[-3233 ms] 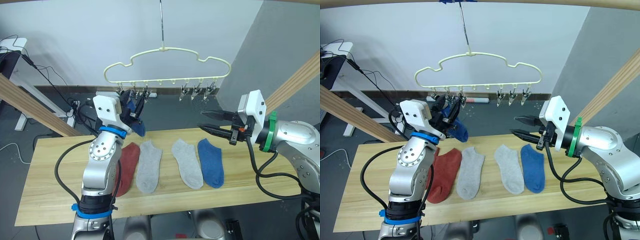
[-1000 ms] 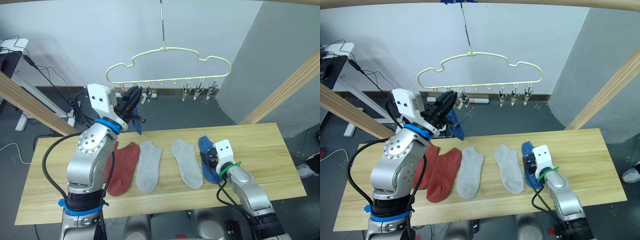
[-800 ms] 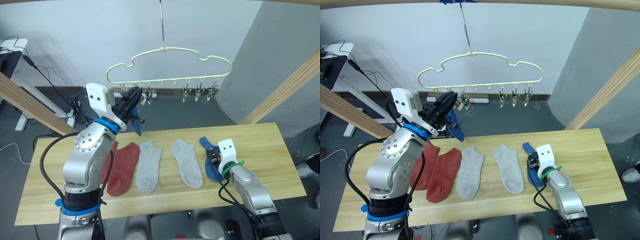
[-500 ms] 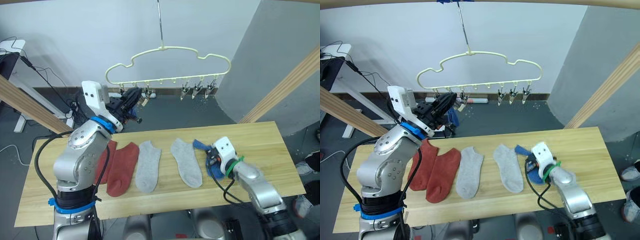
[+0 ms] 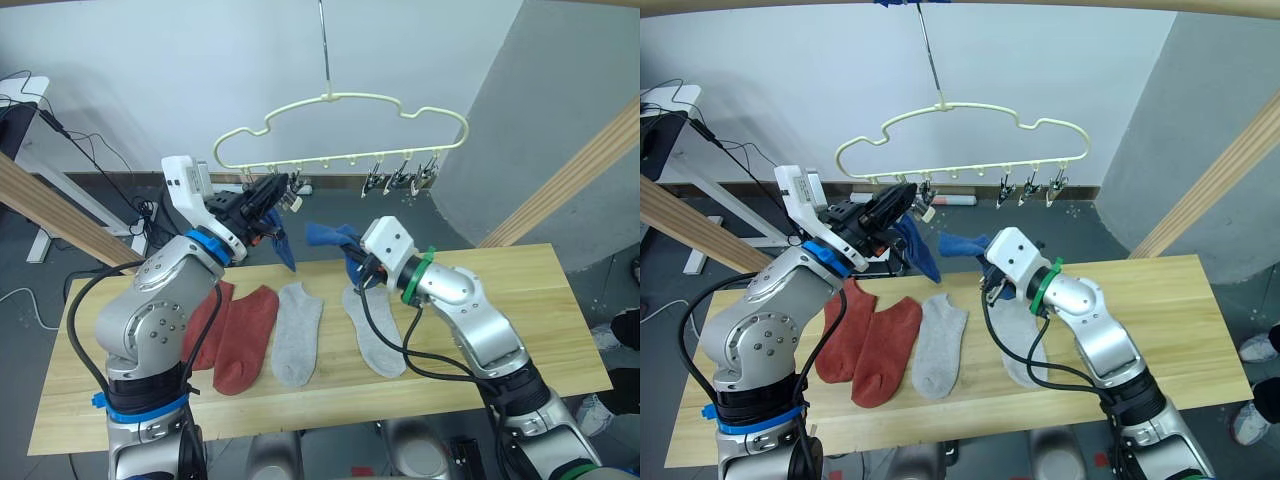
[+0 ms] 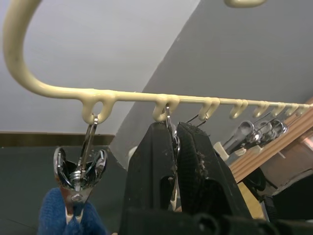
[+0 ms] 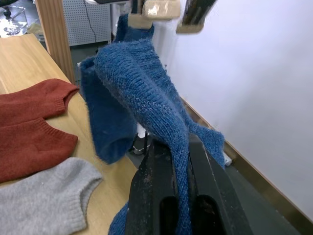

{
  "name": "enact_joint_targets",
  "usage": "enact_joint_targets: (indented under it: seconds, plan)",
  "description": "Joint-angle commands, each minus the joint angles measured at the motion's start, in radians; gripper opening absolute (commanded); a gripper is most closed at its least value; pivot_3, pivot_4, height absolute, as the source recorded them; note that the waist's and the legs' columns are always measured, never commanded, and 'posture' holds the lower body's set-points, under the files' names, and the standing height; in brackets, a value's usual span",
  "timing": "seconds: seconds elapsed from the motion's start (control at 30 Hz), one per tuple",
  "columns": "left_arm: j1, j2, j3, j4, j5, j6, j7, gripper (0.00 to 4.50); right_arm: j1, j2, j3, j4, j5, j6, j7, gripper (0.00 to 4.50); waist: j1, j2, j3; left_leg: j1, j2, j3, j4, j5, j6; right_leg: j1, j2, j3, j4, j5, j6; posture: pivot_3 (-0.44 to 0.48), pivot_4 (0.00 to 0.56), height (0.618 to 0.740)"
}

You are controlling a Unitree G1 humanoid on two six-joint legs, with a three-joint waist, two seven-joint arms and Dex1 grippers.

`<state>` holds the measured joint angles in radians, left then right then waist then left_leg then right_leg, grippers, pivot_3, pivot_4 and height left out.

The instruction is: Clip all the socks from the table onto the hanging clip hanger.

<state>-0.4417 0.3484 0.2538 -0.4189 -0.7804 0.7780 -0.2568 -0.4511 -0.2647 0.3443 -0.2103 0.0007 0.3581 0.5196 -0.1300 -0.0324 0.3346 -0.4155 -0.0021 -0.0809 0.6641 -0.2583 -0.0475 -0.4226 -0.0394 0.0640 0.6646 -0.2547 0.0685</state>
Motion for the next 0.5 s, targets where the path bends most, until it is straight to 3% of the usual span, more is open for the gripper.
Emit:
enact_joint_targets:
  seconds: [0.03,0.5]
  plan:
    - [-0.012,0.003,0.01,-0.057,-0.042,-0.001,0.006,0.04,-0.007,0.052,0.016,0.013,-0.026,-0.059,-0.041,0.0,-0.001,0.0,0.0,0.0,0.0,0.0,0.0,0.0,0.0,0.0,0.0,0.0,0.0,0.0,0.0,-0.202,0.334,0.735]
    - [0.006,0.005,-0.005,-0.068,-0.059,-0.005,0.02,0.04,-0.033,0.157,-0.004,0.097,-0.049,-0.137,-0.099,0.0,-0.005,0.0,0.0,0.0,0.0,0.0,0.0,0.0,0.0,-0.001,0.001,0.0,0.001,0.0,0.0,-0.196,0.327,0.735]
